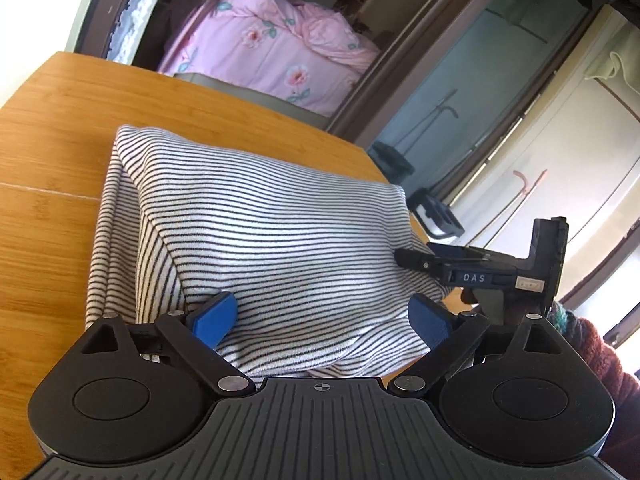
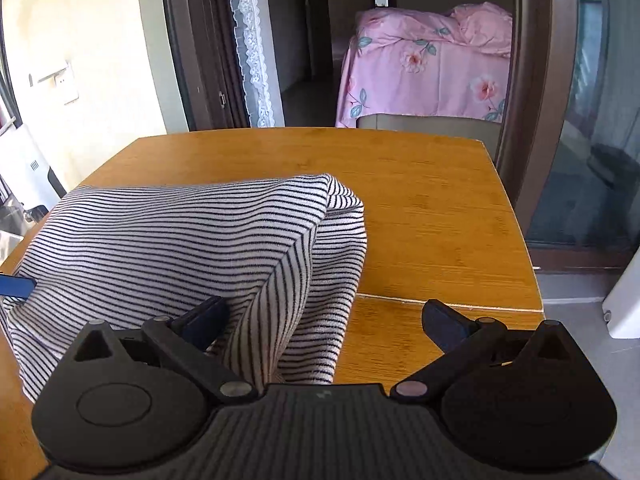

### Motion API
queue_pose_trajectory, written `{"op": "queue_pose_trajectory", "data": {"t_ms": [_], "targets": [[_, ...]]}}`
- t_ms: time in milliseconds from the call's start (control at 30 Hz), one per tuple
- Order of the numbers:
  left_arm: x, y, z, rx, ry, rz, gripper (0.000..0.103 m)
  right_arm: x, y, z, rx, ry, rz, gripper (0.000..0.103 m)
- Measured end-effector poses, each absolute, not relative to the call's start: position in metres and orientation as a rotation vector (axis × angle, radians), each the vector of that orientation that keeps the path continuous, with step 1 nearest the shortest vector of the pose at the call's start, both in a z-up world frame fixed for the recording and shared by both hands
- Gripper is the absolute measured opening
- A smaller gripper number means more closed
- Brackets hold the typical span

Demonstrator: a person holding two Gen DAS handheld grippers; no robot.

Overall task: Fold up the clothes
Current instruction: 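Lower the folded striped shirt onto the table and open both grippers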

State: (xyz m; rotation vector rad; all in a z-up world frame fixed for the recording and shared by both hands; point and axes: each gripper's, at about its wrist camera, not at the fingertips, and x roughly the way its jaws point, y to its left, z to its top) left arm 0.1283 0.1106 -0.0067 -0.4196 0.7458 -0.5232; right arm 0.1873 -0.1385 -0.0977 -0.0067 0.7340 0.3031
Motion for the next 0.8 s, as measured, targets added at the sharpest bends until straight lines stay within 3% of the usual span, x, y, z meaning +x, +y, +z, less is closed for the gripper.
{"op": "queue_pose_trajectory", "data": {"t_ms": [400, 633, 800], "targets": [[0.189, 0.112, -0.008, -0.451, 0.671, -0.362, 0.102, 0.131, -0.108, -0.094, -0.115, 0.708, 0.426, 0.103], [0.163, 0.096, 0.013, -0.327, 0.653, -0.351, 0.102, 0.142, -0.128, -0.053, -0.073, 0.576, 0.416, 0.103], [0.137, 0.077, 0.03, -0.319, 0.658, -0.485, 0.102, 0.186, -0.125, -0.062, -0.096, 0.593, 0.246, 0.103]]}}
